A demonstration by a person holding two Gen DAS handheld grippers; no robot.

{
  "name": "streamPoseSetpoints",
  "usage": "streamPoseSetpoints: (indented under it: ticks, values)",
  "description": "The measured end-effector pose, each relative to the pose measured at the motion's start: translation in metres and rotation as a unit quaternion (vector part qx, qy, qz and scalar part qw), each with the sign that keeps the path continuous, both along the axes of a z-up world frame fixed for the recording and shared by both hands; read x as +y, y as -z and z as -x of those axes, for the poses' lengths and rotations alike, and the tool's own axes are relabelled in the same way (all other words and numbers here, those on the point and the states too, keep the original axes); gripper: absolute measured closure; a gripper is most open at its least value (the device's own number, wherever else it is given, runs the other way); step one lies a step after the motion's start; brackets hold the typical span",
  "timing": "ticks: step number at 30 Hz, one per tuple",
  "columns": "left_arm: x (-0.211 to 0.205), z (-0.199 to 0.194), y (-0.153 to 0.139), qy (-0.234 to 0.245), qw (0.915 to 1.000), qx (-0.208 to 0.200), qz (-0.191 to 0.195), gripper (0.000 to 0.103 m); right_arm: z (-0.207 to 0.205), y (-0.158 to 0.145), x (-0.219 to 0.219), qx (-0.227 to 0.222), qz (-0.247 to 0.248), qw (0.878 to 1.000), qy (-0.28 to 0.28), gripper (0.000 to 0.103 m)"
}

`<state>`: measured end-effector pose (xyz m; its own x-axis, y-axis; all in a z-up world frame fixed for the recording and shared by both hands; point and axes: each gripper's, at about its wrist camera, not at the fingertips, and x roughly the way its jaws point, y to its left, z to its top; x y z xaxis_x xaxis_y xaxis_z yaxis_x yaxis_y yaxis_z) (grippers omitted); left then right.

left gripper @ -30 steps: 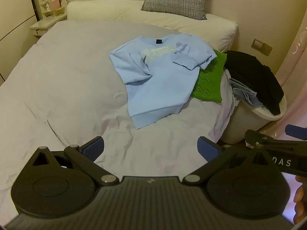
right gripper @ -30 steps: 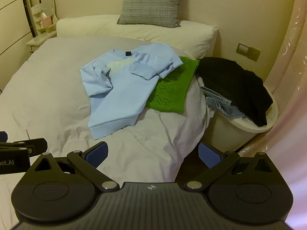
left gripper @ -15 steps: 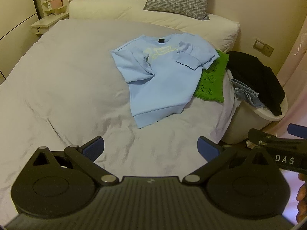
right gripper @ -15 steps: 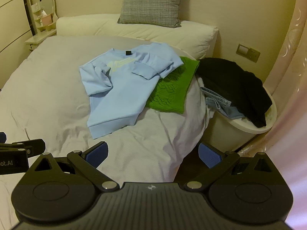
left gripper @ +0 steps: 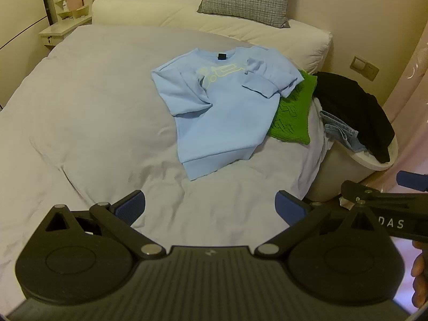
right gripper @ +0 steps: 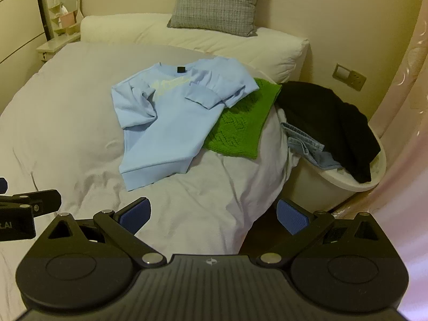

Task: Fold clothes
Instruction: 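Approach the light blue sweatshirt on the bed with both tools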

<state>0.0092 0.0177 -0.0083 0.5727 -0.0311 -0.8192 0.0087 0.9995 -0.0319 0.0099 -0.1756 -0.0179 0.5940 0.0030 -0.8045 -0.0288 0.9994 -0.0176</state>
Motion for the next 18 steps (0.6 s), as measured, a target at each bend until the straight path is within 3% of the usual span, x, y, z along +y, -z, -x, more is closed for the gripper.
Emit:
streamPoseSetpoints:
  ticks: [18]
  values:
    - [0.002,-0.036,0.001,-0.008,0.9999,-0.013,-0.004,0.001,-0.045,-0.001,-0.001,-0.002,0.005,1.000,-0.006,0.000]
